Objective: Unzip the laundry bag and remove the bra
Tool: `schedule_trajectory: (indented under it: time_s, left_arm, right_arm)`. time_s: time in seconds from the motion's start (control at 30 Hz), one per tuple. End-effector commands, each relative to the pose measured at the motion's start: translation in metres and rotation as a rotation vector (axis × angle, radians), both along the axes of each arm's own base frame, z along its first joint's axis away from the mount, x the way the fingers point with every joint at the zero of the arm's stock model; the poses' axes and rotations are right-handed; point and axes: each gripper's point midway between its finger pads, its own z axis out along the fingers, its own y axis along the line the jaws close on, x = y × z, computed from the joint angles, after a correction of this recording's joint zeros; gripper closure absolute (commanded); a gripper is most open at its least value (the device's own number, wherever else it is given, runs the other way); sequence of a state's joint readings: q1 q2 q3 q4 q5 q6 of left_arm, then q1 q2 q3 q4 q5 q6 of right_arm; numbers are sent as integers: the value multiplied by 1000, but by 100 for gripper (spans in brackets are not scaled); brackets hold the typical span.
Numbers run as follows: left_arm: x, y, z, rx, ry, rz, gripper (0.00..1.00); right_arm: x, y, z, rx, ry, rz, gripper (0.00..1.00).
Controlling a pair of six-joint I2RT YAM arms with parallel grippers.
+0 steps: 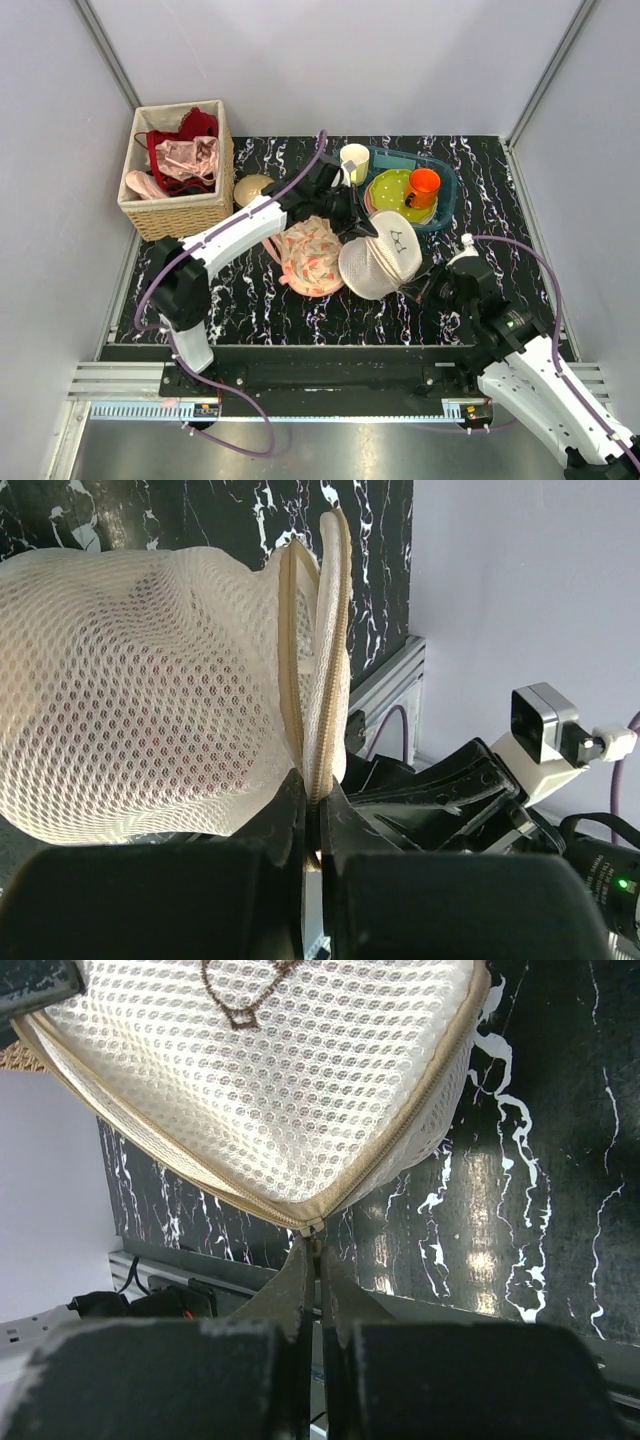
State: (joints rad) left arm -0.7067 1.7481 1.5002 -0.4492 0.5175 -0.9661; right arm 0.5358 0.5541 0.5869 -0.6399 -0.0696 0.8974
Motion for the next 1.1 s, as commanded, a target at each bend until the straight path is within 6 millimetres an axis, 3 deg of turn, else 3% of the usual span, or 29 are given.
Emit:
schedule_trajectory:
  time_s: [0.0,0.1,0.13,0.17,0.2,0.27,0.3,0.43,0.5,0.53,0.6,0.67,0.73,0.77,0.83,1.07]
  left_arm:
    - [36,-1,14,0,-114,-27,100]
    - [30,-16,15,-9,-113,-95,99]
    - [25,-21,19,-17,-128,-127,93]
    - [13,-25,17,9,-143,-176,85]
    - [12,-29,27,10,-172,-195,58]
    - [2,-25,28,44,-179,-227,32]
    - [-1,-20,39,44,-206,-224,20]
    - [6,19,59,178,-300,-79,3]
    - [-6,31,79,144,-293,-27,3]
    - [-14,29,70,114,-266,-38,3]
    - [-36,29,78,47,-222,-11,4]
    - [-52,25,49,45,-146,10,7]
    - [-58,19,44,7,-132,28,9]
    - [-66,18,20,24,-64,38,9]
    - [-68,6,16,-39,-41,16,8]
    - [-50,-12,-16,33,-3,16,9]
  right_arm:
    - [-13,-10,-9,-39,67,-16,100]
    - [-21,2,-7,21,88,34,100]
    - [-22,3,-3,31,85,44,100]
    - [-23,2,-1,32,84,38,100]
    - [-23,1,6,40,74,31,100]
    - [-18,-2,8,40,64,-2,100]
    - [-15,-2,7,45,68,-18,100]
    - [-2,14,0,93,88,-13,100]
    - [5,23,-2,115,95,-2,100]
    - [7,27,-4,116,107,7,100]
    - [13,29,0,110,91,16,100]
    - [17,32,-2,95,96,26,100]
    - [18,33,-2,85,95,38,100]
    - [19,34,-1,88,91,41,100]
    - [19,35,-1,93,84,45,100]
    - [15,33,-3,100,77,47,100]
